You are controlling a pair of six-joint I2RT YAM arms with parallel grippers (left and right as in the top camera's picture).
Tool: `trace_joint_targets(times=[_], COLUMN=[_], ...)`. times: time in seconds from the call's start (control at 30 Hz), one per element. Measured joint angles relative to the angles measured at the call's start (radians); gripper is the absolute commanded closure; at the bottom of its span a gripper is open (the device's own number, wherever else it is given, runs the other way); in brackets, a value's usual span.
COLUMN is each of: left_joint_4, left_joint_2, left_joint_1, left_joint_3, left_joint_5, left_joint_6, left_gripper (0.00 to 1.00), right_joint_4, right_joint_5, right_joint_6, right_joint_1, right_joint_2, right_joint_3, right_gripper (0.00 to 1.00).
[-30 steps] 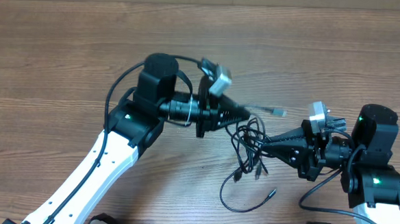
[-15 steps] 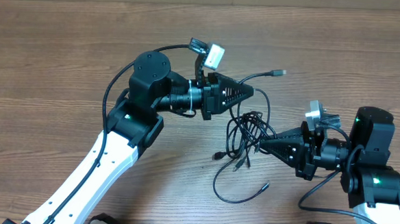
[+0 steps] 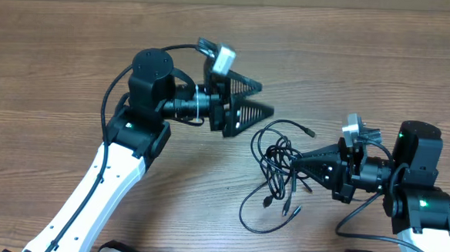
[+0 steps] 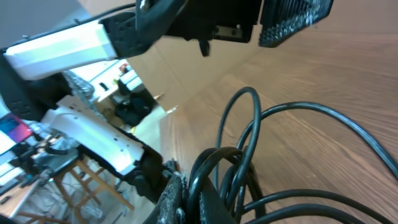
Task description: Untangle cables
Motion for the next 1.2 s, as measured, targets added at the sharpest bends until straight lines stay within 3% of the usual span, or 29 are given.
trace_joint_targets(times=[0.23, 0.4, 0.53, 0.6, 0.7, 0.83, 0.9, 1.2], left_joint_4=[-0.109, -0.267, -0.298, -0.336, -0.391, -0.444, -0.464, -0.523], left_joint_2=[0.000, 0.002, 0.002, 0.002, 0.002, 0.002, 0.002, 0.002], left_joint_1=[-0.016, -0.115, -0.153, -0.153, -0.153, -0.153, -0.153, -0.153], left_joint_3=[0.000, 0.003, 0.003, 0.003, 0.006, 0.006, 0.006, 0.006], left_joint_5=[0.160, 0.107, 0.023, -0.037, -0.045, -0.045, -0.045, -0.082], left_joint_6=[0.211, 0.338, 0.375, 0.390, 0.421, 0.451, 0.467, 0.491], left_gripper=[0.00, 0.00, 0.00, 0.15, 0.22, 0.49, 0.57, 0.59], right_joint_4=[0.017, 0.038, 0.044, 0.045, 0.045, 0.047, 0.048, 0.053], right_joint_5=[-0.101, -0.109, -0.109, -0.106, -0.094, -0.080, -0.078, -0.094], right_joint_6=[-0.016, -0.019, -0.019, -0.019, -0.019, -0.019, -0.019, -0.019], right_joint_1=[0.001, 0.001, 0.001, 0.001, 0.001, 0.000, 0.000, 0.000], right_joint_2=[0.000, 0.000, 0.000, 0.000, 0.000, 0.000, 0.000, 0.000], right_joint_3=[0.000, 0.000, 0.000, 0.000, 0.000, 0.000, 0.000, 0.000], right_gripper=[0.96, 0.96, 0.96, 0.96, 0.96, 0.96, 0.96, 0.96])
